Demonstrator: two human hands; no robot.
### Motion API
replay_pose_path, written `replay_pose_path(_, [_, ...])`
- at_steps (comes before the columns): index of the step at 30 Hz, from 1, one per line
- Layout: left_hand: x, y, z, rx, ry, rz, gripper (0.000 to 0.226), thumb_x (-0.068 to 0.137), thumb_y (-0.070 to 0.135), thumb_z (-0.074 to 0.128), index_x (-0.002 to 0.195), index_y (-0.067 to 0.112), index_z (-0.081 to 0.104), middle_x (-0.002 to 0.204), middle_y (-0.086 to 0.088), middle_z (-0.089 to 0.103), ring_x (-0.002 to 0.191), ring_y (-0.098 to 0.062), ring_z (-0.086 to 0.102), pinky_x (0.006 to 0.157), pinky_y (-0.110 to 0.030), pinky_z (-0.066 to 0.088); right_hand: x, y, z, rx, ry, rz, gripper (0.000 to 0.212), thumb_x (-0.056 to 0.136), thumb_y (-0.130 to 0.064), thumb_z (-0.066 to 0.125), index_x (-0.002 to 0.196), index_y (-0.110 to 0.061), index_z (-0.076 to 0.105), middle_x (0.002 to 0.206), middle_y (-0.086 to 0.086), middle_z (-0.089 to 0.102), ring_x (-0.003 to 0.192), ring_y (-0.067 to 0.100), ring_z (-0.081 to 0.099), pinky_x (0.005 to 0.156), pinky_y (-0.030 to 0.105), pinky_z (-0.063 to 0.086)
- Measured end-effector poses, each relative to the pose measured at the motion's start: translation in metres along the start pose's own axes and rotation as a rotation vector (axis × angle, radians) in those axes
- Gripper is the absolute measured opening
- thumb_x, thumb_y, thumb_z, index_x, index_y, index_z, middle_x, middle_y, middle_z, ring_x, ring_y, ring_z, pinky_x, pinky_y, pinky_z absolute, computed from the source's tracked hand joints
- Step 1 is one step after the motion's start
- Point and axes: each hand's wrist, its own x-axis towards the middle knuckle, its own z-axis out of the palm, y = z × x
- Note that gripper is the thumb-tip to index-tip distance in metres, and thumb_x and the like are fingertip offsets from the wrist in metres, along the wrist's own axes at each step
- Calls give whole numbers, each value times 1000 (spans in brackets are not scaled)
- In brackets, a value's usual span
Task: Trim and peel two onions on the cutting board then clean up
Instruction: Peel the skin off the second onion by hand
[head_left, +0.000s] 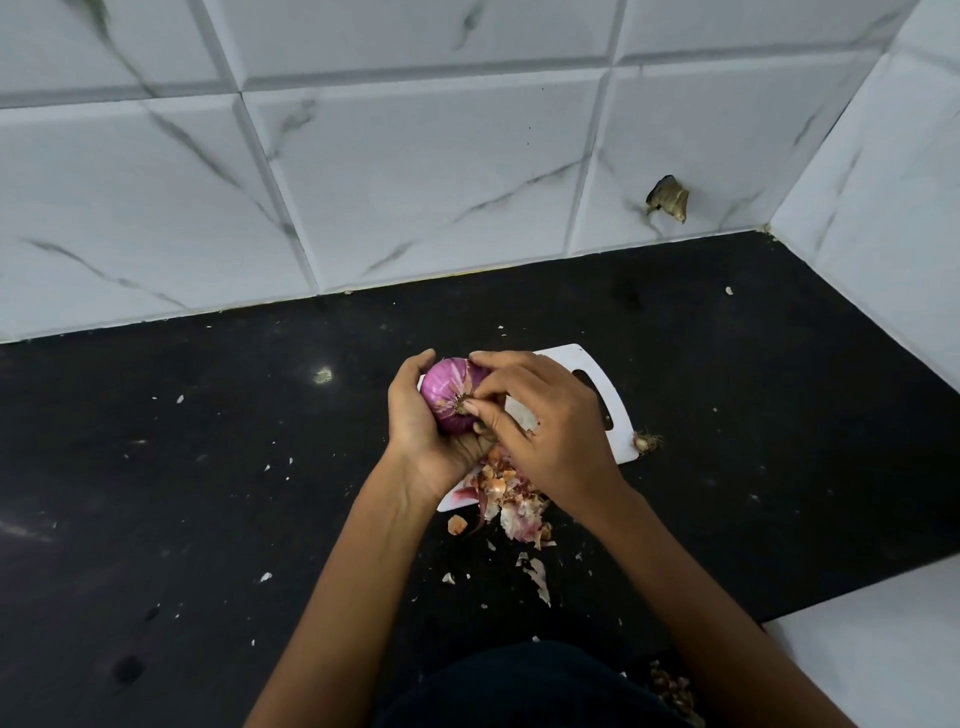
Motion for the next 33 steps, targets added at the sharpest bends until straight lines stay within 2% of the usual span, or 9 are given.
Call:
replay_pose_path(3, [1, 2, 0, 70, 20, 9, 44, 90, 45, 46, 77, 7, 62, 63, -6, 60, 61, -13, 51, 41, -18, 40, 4, 0, -5, 37, -61, 53, 19, 85, -22, 68, 98, -8, 67, 105, 1, 68, 99, 14, 62, 82, 29, 52])
replay_pose_path(5, [3, 3, 0, 116, 40, 23, 45, 91, 46, 45, 76, 7, 61, 63, -5, 59, 60, -13, 50, 42, -18, 39, 6, 2, -6, 26, -85, 42, 22, 85, -24, 68, 103, -10, 67, 102, 0, 67, 96, 12, 62, 81, 28, 51])
replay_pose_path(8, [3, 2, -2, 141, 48, 27, 46, 92, 46, 44, 71, 8, 60, 57, -2, 57, 46, -10, 49, 40, -17, 38, 7, 4, -6, -2, -84, 9, 20, 86, -23, 67, 100, -9, 68, 98, 1, 67, 92, 14, 62, 78, 30, 53])
replay_pose_path(15, [2, 1, -1, 118, 46, 24, 46, 92, 45, 45, 70, 7, 60, 57, -2, 57, 42, -9, 49, 39, -16, 39, -1, 3, 2, -36, -19, -48, 16, 86, -16, 61, 94, -6, 70, 101, 9, 67, 91, 24, 64, 73, 40, 56])
replay_pose_path(19, [1, 1, -1, 96, 40, -13, 44, 92, 45, 44, 82, 5, 60, 58, -3, 58, 41, -9, 50, 38, -16, 40, -1, 4, 2, -35, -57, -38, 16, 88, -17, 59, 94, -7, 69, 103, 8, 65, 92, 23, 62, 74, 39, 54])
replay_pose_path(23, [-1, 1, 0, 80, 24, -34, 46, 93, 45, 42, 77, 5, 60, 60, -6, 61, 42, -11, 52, 37, -15, 39, 0, 2, -1, 63, -89, 71, 14, 90, -18, 54, 92, -7, 62, 104, 5, 63, 98, 18, 59, 79, 34, 51])
replay_pose_path(28, [1, 3, -1, 31, -1, -80, 47, 93, 44, 40, 84, 5, 64, 73, -10, 65, 58, -18, 60, 38, -15, 41, 4, 0, -10, 289, 41, 321, 16, 97, -8, 48, 102, -4, 62, 95, -2, 66, 92, 7, 65, 77, 27, 55])
replay_pose_path(31, [3, 2, -2, 4, 4, -76, 46, 94, 43, 40, 85, 5, 65, 73, -10, 66, 57, -20, 63, 39, -17, 45, 3, 3, -12, 244, 50, 324, 16, 96, -12, 52, 104, -8, 65, 97, -6, 66, 94, 4, 62, 76, 18, 50])
replay_pose_path(33, [4, 1, -1, 15, 26, -51, 46, 94, 43, 40, 86, 5, 64, 70, -10, 67, 54, -18, 63, 42, -18, 49, 1, 2, -11, 244, -1, 300, 19, 92, -19, 59, 107, -11, 67, 101, -5, 65, 96, 8, 61, 76, 23, 51])
